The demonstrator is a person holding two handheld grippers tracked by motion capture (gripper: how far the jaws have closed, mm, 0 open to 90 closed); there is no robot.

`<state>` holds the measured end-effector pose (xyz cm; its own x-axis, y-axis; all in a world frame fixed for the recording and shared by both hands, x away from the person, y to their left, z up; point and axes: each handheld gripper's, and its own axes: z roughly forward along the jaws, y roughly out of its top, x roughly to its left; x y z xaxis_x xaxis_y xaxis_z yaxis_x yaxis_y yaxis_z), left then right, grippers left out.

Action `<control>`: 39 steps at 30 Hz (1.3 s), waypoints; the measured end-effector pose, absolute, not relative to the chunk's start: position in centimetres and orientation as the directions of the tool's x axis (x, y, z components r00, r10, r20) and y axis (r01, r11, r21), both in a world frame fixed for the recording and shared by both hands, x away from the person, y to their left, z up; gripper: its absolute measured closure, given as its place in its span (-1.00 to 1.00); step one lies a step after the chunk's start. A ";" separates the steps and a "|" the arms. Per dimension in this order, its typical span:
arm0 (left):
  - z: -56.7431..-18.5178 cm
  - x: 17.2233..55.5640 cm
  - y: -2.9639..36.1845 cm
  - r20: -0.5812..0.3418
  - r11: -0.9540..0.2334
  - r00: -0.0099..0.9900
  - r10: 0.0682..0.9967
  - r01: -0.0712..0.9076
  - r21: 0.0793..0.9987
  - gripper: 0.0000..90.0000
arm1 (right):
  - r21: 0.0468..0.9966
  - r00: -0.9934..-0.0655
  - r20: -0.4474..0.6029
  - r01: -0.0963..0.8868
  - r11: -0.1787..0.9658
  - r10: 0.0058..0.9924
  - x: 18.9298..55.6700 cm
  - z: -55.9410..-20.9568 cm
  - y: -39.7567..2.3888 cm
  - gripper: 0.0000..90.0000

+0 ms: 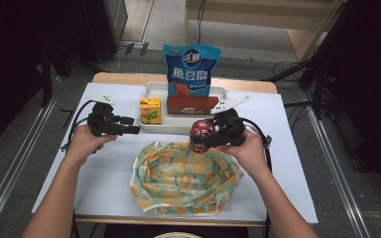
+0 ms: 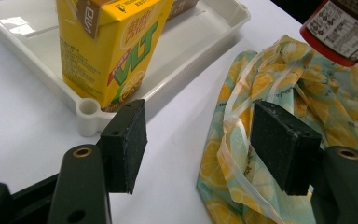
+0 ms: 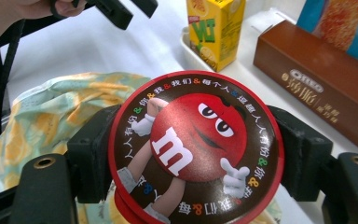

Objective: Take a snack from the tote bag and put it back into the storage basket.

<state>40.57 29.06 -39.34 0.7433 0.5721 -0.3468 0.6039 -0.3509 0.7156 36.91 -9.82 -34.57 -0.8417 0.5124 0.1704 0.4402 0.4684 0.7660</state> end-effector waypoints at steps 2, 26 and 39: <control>-39.3 40.6 29.1 -0.346 -0.351 0.745 0.571 0.602 0.717 -0.19 | 0.769 -0.841 0.163 0.436 0.467 0.515 37.2 -34.5 -9.9 -0.42; -39.2 40.5 29.2 -0.348 -0.346 0.744 0.570 0.602 0.719 -0.19 | 0.763 -0.811 0.166 0.466 0.448 0.561 40.4 -34.8 -10.5 -0.42; -39.2 40.6 29.3 -0.346 -0.344 0.747 0.568 0.598 0.724 -0.19 | 0.755 -0.780 0.180 0.500 0.425 0.599 42.7 -35.6 -10.9 -0.42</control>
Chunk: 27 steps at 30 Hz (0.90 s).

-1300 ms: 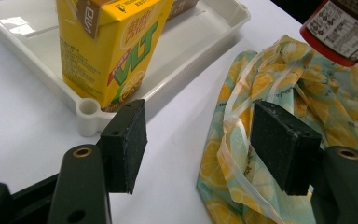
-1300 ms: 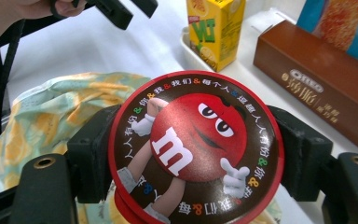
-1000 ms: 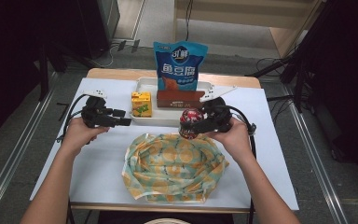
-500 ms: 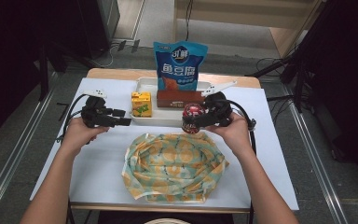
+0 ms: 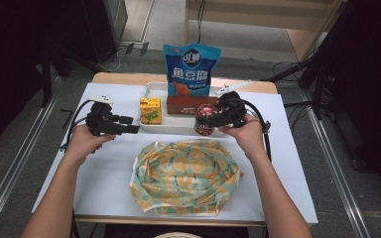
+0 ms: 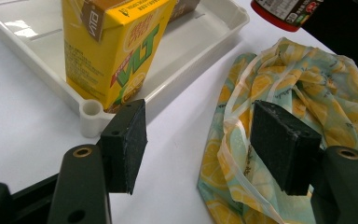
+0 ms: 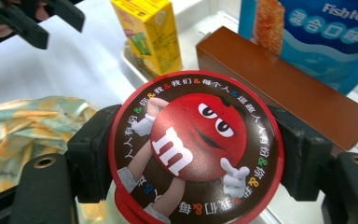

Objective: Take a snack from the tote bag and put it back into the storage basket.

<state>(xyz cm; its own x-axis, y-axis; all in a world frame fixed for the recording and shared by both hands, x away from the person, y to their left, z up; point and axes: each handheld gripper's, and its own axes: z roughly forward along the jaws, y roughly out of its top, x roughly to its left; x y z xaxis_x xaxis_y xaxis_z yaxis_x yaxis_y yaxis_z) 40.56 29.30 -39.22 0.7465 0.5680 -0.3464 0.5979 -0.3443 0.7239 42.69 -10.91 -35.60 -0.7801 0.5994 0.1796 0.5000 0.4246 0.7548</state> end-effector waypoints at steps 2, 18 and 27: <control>-39.2 40.6 29.3 -0.345 -0.346 0.749 0.566 0.596 0.725 -0.18 | 0.755 -0.776 0.181 0.503 0.421 0.604 42.9 -35.7 -11.1 -0.42; -39.2 40.0 29.3 -0.329 -0.354 0.752 0.572 0.588 0.727 -0.19 | 0.752 -0.742 0.195 0.533 0.388 0.642 45.2 -37.1 -12.2 -0.42; -39.5 39.8 29.5 -0.328 -0.357 0.747 0.578 0.593 0.722 -0.19 | 0.748 -0.735 0.175 0.532 0.397 0.655 46.1 -37.1 -12.1 -0.42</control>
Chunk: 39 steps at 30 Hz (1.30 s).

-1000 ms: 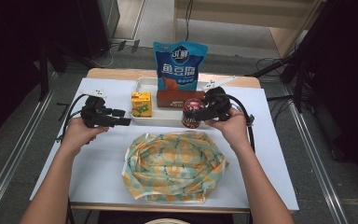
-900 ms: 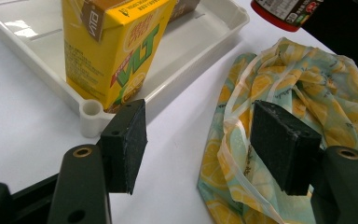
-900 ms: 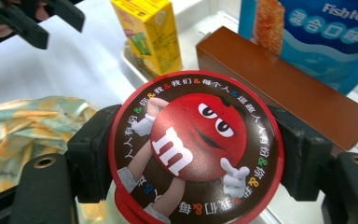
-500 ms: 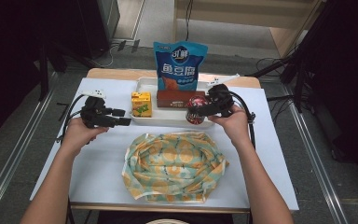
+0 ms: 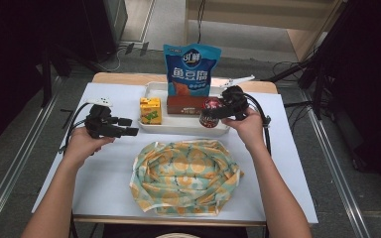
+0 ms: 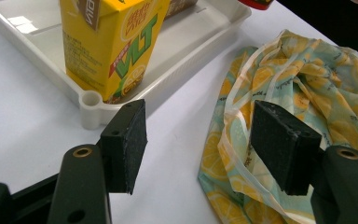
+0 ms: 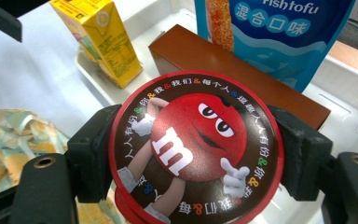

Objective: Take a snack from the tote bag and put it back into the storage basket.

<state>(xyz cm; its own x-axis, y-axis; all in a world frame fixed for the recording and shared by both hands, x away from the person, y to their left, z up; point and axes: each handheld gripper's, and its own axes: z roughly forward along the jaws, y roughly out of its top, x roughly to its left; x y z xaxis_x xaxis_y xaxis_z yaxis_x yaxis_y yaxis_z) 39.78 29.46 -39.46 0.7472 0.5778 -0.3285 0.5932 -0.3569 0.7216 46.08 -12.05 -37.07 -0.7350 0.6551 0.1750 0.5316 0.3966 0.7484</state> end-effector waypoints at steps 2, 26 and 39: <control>-39.5 39.7 29.5 -0.328 -0.357 0.746 0.579 0.594 0.721 -0.19 | 0.746 -0.731 0.178 0.537 0.394 0.658 46.3 -37.2 -12.1 -0.42; -39.7 39.3 29.9 -0.330 -0.355 0.743 0.583 0.598 0.719 -0.19 | 0.727 -0.688 0.135 0.557 0.400 0.713 48.5 -40.2 -12.2 -0.42; -39.6 39.3 29.9 -0.326 -0.357 0.744 0.583 0.595 0.720 -0.19 | 0.691 -0.673 0.130 0.588 0.420 0.729 48.8 -42.2 -11.8 -0.42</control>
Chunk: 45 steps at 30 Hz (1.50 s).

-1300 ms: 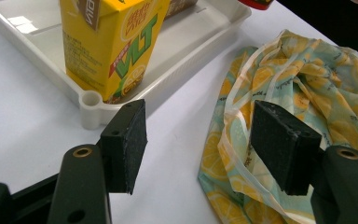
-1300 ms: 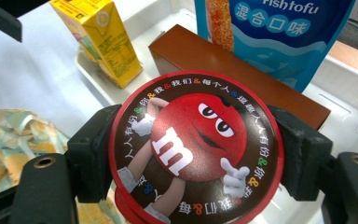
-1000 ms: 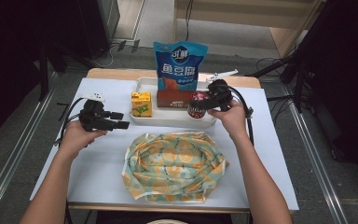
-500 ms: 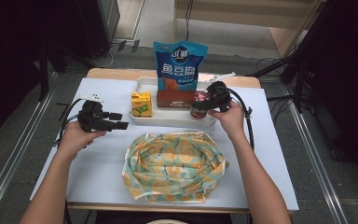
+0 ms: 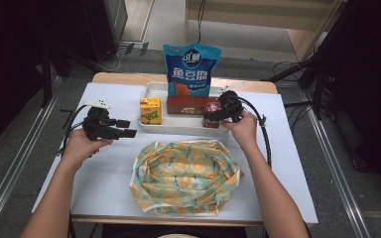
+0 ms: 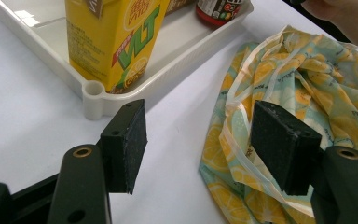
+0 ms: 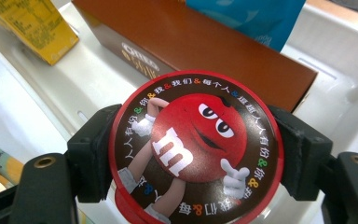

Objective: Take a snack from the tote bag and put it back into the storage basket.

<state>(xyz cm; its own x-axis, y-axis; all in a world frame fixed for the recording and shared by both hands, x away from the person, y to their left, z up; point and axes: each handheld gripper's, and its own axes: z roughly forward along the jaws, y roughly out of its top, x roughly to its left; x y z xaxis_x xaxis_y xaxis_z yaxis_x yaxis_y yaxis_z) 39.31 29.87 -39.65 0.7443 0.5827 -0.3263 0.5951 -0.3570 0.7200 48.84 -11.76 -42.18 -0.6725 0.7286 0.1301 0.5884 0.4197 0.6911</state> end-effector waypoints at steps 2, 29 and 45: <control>-39.7 39.3 29.8 -0.326 -0.359 0.745 0.582 0.595 0.719 -0.19 | 0.685 -0.676 0.126 0.589 0.430 0.726 48.8 -42.4 -11.7 -0.42; -39.6 39.6 29.6 -0.332 -0.362 0.747 0.576 0.598 0.715 -0.19 | 0.708 -0.705 0.196 0.583 0.400 0.681 48.2 -42.9 -12.6 -0.54; -39.6 39.9 29.3 -0.340 -0.370 0.743 0.577 0.608 0.703 -0.19 | 0.740 -0.720 0.177 0.547 0.391 0.671 46.5 -40.4 -13.5 -0.58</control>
